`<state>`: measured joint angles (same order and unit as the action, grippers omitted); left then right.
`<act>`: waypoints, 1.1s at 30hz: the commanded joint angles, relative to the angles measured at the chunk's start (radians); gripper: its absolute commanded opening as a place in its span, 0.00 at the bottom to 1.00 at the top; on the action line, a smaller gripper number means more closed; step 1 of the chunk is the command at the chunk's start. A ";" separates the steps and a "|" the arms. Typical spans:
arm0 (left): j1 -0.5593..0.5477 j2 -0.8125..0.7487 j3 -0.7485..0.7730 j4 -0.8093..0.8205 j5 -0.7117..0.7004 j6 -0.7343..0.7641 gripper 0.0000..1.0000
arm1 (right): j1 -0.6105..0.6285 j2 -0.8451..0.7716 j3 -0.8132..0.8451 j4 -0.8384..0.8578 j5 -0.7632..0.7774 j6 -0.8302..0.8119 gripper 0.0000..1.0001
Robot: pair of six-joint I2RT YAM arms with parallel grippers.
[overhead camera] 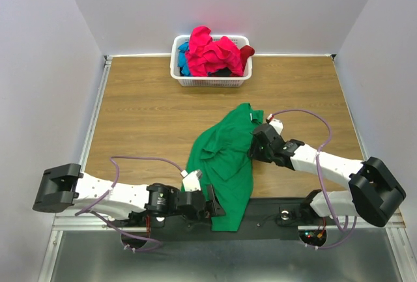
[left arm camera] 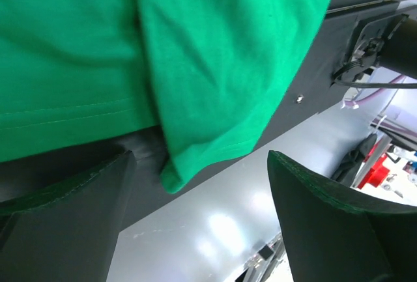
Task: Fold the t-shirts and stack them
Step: Flatten the tshirt out
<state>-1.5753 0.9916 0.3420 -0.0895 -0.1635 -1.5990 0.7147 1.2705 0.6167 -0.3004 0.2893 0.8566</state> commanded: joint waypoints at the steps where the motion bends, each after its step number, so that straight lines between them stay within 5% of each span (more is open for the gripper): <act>1: -0.023 0.042 0.046 0.010 -0.024 -0.032 0.91 | -0.017 -0.031 -0.018 0.095 -0.016 -0.001 0.46; 9: -0.022 0.074 0.046 0.043 -0.030 -0.029 0.67 | -0.035 -0.040 -0.021 0.130 -0.009 -0.025 0.20; 11: -0.022 0.078 0.045 0.057 -0.037 -0.030 0.58 | -0.040 -0.045 -0.020 0.135 0.010 -0.016 0.01; 12: -0.023 0.088 0.046 0.062 -0.039 -0.029 0.55 | -0.041 -0.048 -0.018 0.136 0.014 -0.014 0.01; 16: -0.022 0.125 0.066 0.073 -0.019 -0.003 0.29 | -0.055 -0.075 -0.008 0.136 0.031 -0.022 0.01; 17: -0.022 0.133 0.074 0.068 -0.016 0.014 0.09 | -0.061 -0.083 -0.005 0.136 0.034 -0.025 0.01; 18: -0.023 0.143 0.083 0.056 -0.018 0.016 0.00 | -0.066 -0.091 -0.005 0.136 0.043 -0.027 0.01; 26: -0.022 0.052 0.210 -0.214 -0.165 0.034 0.00 | -0.127 -0.180 0.020 0.129 0.105 -0.065 0.01; 28: -0.015 -0.008 0.320 -0.460 -0.319 0.005 0.00 | -0.156 -0.213 0.076 0.101 0.129 -0.086 0.01; 33: 0.079 -0.085 0.486 -0.683 -0.519 0.057 0.00 | -0.178 -0.253 0.240 -0.008 0.249 -0.146 0.00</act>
<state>-1.5669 0.9718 0.7086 -0.4976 -0.4305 -1.5826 0.5499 1.0676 0.6918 -0.2707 0.3943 0.7750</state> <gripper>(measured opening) 0.017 0.020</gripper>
